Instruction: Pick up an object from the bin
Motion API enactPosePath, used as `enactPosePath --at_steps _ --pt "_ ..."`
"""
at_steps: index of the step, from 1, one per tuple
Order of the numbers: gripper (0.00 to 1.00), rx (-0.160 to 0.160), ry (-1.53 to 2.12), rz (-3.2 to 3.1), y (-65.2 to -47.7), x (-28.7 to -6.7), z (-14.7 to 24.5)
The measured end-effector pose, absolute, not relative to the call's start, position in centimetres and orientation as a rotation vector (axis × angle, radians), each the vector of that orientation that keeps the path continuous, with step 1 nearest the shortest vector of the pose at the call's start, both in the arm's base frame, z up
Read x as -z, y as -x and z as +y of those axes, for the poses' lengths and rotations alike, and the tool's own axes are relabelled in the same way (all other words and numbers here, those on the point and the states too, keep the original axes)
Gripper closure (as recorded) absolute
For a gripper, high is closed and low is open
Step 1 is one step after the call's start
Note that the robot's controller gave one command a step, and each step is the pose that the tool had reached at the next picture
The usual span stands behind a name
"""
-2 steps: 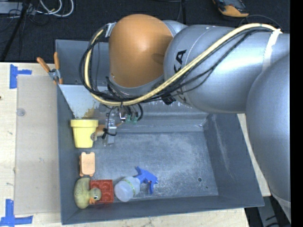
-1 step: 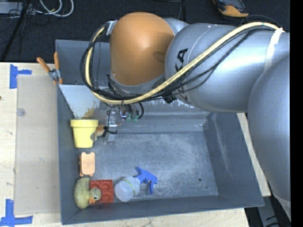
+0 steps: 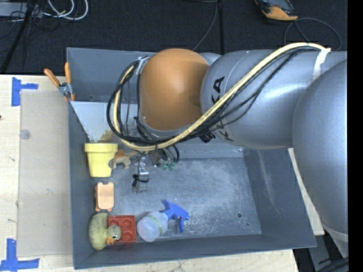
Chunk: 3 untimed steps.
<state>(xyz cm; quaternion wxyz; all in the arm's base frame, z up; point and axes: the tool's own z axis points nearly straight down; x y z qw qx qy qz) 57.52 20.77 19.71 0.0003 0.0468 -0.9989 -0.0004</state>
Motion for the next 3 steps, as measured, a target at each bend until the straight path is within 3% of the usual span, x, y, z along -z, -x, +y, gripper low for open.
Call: enactPosePath --at_steps 1,2,3 --pt "0.00 0.000 -0.609 -3.078 -54.0 -17.2 19.5" --pt "0.00 0.001 -0.768 -3.044 -50.0 -13.8 16.0" --pt "0.00 0.000 -0.958 -2.988 -50.2 -8.8 16.1"
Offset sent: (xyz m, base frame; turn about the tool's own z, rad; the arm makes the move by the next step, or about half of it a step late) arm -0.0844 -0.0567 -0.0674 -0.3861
